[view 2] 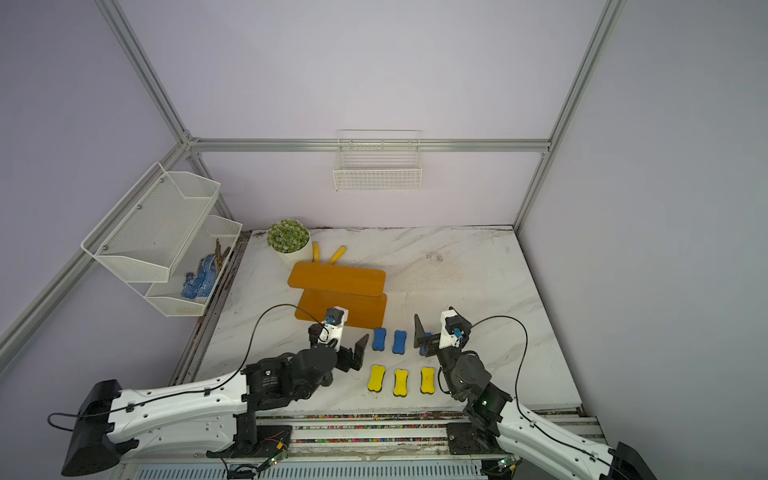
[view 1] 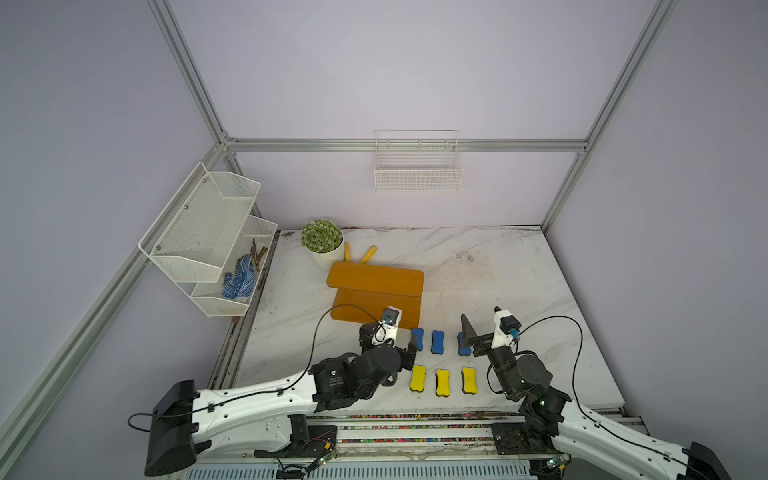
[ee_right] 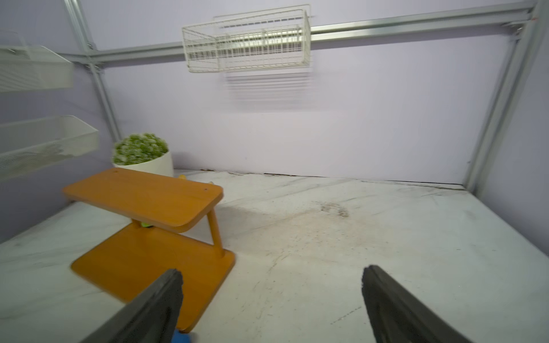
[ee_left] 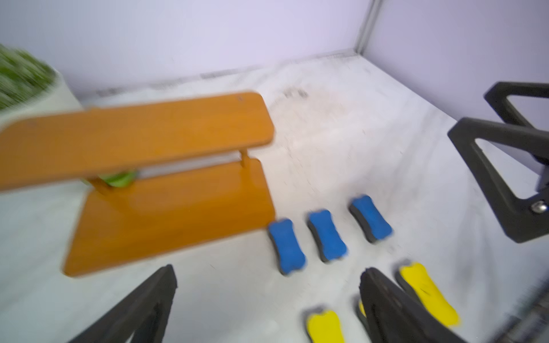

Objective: Remove the whiteboard erasers from the shelf
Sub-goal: Reset both arms

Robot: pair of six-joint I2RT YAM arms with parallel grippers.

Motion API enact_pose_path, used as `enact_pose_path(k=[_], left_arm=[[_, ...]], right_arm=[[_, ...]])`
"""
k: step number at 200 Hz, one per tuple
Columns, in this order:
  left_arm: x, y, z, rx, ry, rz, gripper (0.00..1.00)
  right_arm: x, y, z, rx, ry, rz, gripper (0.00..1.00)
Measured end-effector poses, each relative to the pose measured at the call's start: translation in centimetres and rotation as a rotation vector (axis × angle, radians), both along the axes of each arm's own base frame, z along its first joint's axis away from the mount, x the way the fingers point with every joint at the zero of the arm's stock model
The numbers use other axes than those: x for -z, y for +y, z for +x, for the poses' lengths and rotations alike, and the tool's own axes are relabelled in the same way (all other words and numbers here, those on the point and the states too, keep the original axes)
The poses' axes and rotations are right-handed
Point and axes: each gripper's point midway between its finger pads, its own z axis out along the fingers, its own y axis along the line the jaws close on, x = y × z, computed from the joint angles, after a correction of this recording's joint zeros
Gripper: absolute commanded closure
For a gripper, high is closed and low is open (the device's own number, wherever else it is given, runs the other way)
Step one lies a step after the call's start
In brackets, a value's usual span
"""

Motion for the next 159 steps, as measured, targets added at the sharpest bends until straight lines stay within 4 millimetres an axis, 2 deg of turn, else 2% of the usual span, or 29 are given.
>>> enact_pose_path(k=[6, 12, 21, 24, 36, 43, 48, 58, 75, 91, 97, 106, 123, 126, 131, 133, 134, 136, 138, 159], left_arm=[[0.1, 2.2, 1.3, -0.048, -0.038, 0.024, 0.0], [0.5, 5.3, 2.9, -0.127, -0.06, 0.046, 0.01], [1.3, 9.9, 4.9, -0.234, -0.073, 0.061, 0.01], [1.6, 11.9, 5.7, -0.284, -0.08, 0.062, 0.01], [3.3, 17.9, 7.5, -0.431, -0.084, 0.068, 0.0], [4.4, 20.2, 8.2, -0.491, -0.067, 0.075, 0.01], [5.3, 21.2, 8.9, -0.511, -0.042, 0.091, 0.0], [6.7, 21.9, 10.4, -0.503, 0.004, 0.129, 0.0], [9.2, 21.4, 12.9, -0.434, 0.071, 0.166, 0.0], [11.1, 21.9, 14.2, -0.405, 0.098, 0.162, 0.0], [11.8, 22.5, 14.4, -0.401, 0.111, 0.156, 0.0], [12.4, 23.4, 14.8, -0.405, 0.116, 0.14, 0.0], [13.2, 25.2, 15.8, -0.42, 0.091, 0.102, 0.0], [13.4, 25.3, 15.8, -0.42, 0.093, 0.098, 0.0], [13.9, 25.7, 15.9, -0.427, 0.103, 0.09, 0.0], [14.1, 25.8, 15.9, -0.428, 0.107, 0.088, 0.0], [14.2, 25.8, 15.9, -0.429, 0.108, 0.086, 0.0], [14.3, 25.9, 15.9, -0.431, 0.112, 0.081, 0.0], [14.4, 25.9, 15.9, -0.43, 0.114, 0.081, 0.0], [14.4, 25.6, 16.2, -0.414, 0.103, 0.06, 0.0]], right_arm=[[0.7, -0.8, 0.9, 0.047, 0.015, -0.035, 0.0], [1.6, -2.1, 1.8, 0.103, 0.033, -0.062, 0.0], [3.3, -4.6, 3.0, 0.194, 0.063, -0.084, 0.01], [3.9, -5.7, 3.4, 0.228, 0.076, -0.088, 0.01], [6.3, -9.2, 4.1, 0.327, 0.119, -0.093, 0.01], [7.5, -10.8, 4.3, 0.371, 0.142, -0.092, 0.0], [8.1, -11.5, 4.5, 0.393, 0.152, -0.091, 0.0], [8.9, -12.0, 5.2, 0.408, 0.159, -0.096, 0.0], [9.7, -11.8, 6.5, 0.401, 0.151, -0.098, 0.01], [10.5, -11.4, 7.8, 0.392, 0.148, -0.102, 0.0], [10.7, -11.6, 8.2, 0.399, 0.151, -0.101, 0.04], [10.4, -12.0, 8.9, 0.415, 0.144, -0.085, 0.17], [8.5, -13.6, 10.9, 0.449, 0.109, -0.017, 0.32], [8.1, -13.9, 11.3, 0.451, 0.105, -0.002, 0.39], [7.6, -14.3, 11.7, 0.456, 0.097, 0.012, 0.4], [7.3, -14.5, 11.9, 0.462, 0.093, 0.024, 0.38], [7.2, -14.6, 12.0, 0.463, 0.092, 0.025, 0.25], [7.0, -14.6, 12.1, 0.46, 0.088, 0.026, 0.08], [6.8, -14.9, 12.3, 0.467, 0.085, 0.038, 0.03], [6.0, -15.0, 12.6, 0.452, 0.069, 0.063, 0.01]])
